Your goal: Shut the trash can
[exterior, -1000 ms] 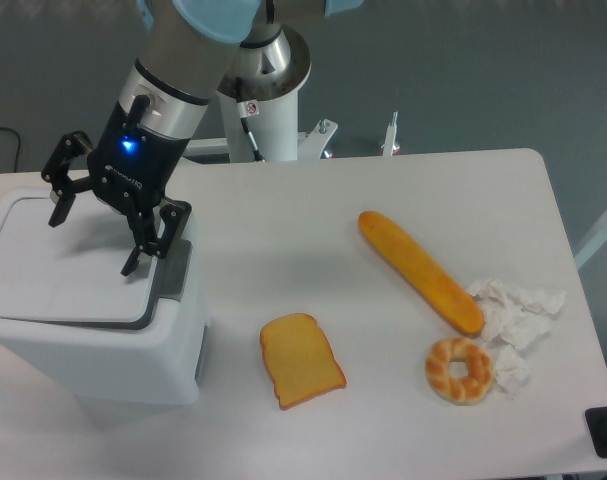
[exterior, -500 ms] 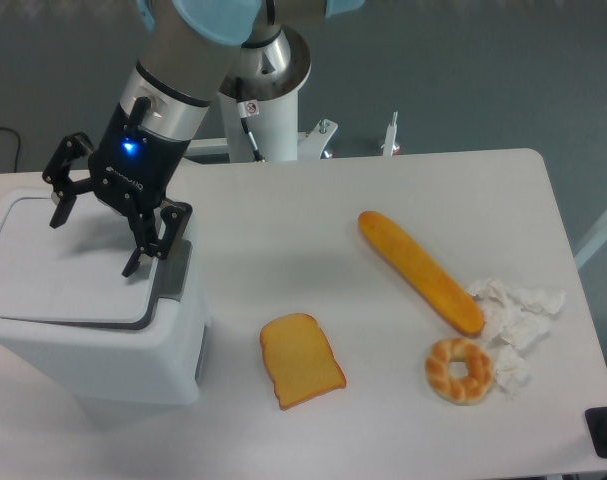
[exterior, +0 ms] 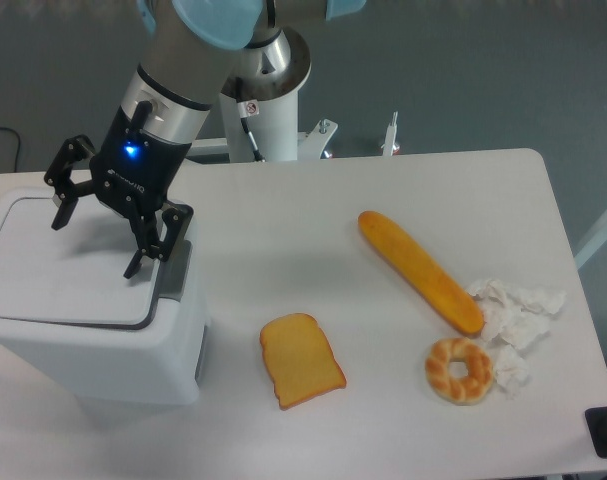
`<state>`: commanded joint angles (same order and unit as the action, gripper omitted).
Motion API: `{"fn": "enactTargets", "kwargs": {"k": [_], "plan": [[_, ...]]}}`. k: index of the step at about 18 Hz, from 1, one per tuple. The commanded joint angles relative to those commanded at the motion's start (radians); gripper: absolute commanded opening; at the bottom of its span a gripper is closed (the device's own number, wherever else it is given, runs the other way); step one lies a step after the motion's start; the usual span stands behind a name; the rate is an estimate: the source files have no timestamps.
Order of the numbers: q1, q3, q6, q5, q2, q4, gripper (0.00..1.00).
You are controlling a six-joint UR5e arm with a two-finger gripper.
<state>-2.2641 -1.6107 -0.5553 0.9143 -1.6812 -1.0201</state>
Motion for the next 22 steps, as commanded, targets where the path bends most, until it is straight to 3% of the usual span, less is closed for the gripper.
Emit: {"fn": "enactTargets", "kwargs": {"k": [22], "plan": [[-0.014,-0.015,0.003,-0.006,0.009,-0.003,1.00]]}}
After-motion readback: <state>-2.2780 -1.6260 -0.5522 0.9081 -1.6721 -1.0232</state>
